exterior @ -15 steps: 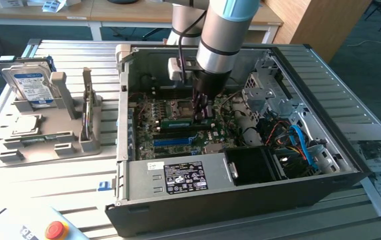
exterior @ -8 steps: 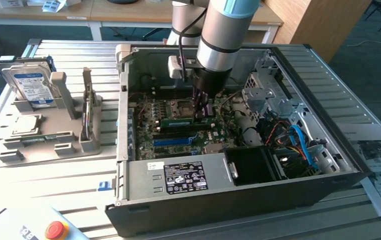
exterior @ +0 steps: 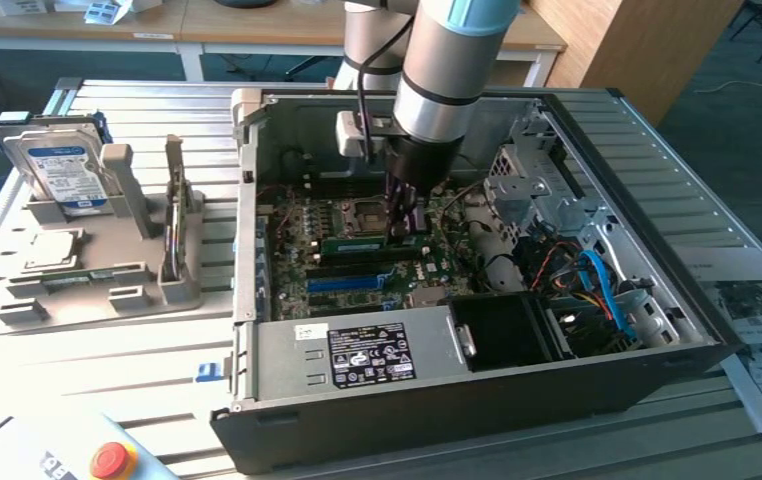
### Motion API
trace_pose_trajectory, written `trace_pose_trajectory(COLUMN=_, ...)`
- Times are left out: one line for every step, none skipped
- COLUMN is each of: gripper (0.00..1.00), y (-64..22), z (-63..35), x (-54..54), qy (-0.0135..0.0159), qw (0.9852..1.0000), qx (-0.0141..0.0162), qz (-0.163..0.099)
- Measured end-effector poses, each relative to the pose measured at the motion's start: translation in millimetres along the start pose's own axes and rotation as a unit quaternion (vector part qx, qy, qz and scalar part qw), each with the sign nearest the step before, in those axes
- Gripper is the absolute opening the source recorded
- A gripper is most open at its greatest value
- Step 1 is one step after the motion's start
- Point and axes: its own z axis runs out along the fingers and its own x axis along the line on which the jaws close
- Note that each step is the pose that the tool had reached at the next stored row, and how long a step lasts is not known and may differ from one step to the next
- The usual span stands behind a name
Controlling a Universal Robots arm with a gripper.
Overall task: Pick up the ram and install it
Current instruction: 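Insert the ram into the slot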
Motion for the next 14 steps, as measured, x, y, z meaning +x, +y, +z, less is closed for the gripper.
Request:
trace_pose_trajectory(gripper=0.12, y=0.1, z=-1.2, x=-0.1, qy=-0.0001, qw=1.0, qx=0.0001, qz=0.0)
trace_pose_trajectory(gripper=0.12, y=0.1, z=-2.3, x=-0.1, qy=-0.0001, qw=1.0, qx=0.0, qz=0.0)
trace_pose_trajectory(gripper=0.12, y=0.2, z=-3.2, x=-0.1, qy=-0.0001, qw=1.0, qx=0.0001, qz=0.0)
trace_pose_trajectory(gripper=0.12, y=0.2, z=-4.1, x=-0.1, qy=-0.0002, qw=1.0, qx=0.0001, qz=0.0)
trace_pose_trajectory(gripper=0.12, y=0.3, z=-5.0, x=-0.1, qy=-0.0001, qw=1.0, qx=0.0001, qz=0.0)
trace_pose_trajectory(gripper=0.12, y=0.4, z=-6.0, x=-0.2, qy=-0.0001, qw=1.0, qx=0.0001, qz=0.0)
trace_pose_trajectory(gripper=0.12, y=0.5, z=-6.9, x=-0.2, qy=-0.0001, qw=1.0, qx=0.0001, qz=0.0)
trace_pose_trajectory(gripper=0.12, y=0.5, z=-7.9, x=-0.2, qy=-0.0001, qw=1.0, qx=0.0, qz=0.0)
trace_pose_trajectory(gripper=0.12, y=0.6, z=-9.0, x=-0.2, qy=-0.0001, qw=1.0, qx=0.0001, qz=0.0)
trace_pose_trajectory(gripper=0.12, y=0.7, z=-10.4, x=-0.2, qy=-0.0001, qw=1.0, qx=0.0001, qz=0.0)
trace_pose_trajectory(gripper=0.12, y=0.8, z=-11.8, x=-0.2, qy=-0.0001, qw=1.0, qx=0.0001, qz=0.0)
trace_pose_trajectory(gripper=0.12, y=0.9, z=-13.0, x=-0.3, qy=-0.0001, qw=1.0, qx=0.0001, qz=0.0)
trace_pose_trajectory(gripper=0.12, y=0.9, z=-14.0, x=-0.3, qy=-0.0001, qw=1.0, qx=0.0001, qz=0.0)
trace_pose_trajectory(gripper=0.12, y=0.9, z=-14.5, x=-0.3, qy=-0.0001, qw=1.0, qx=0.0001, qz=0.0)
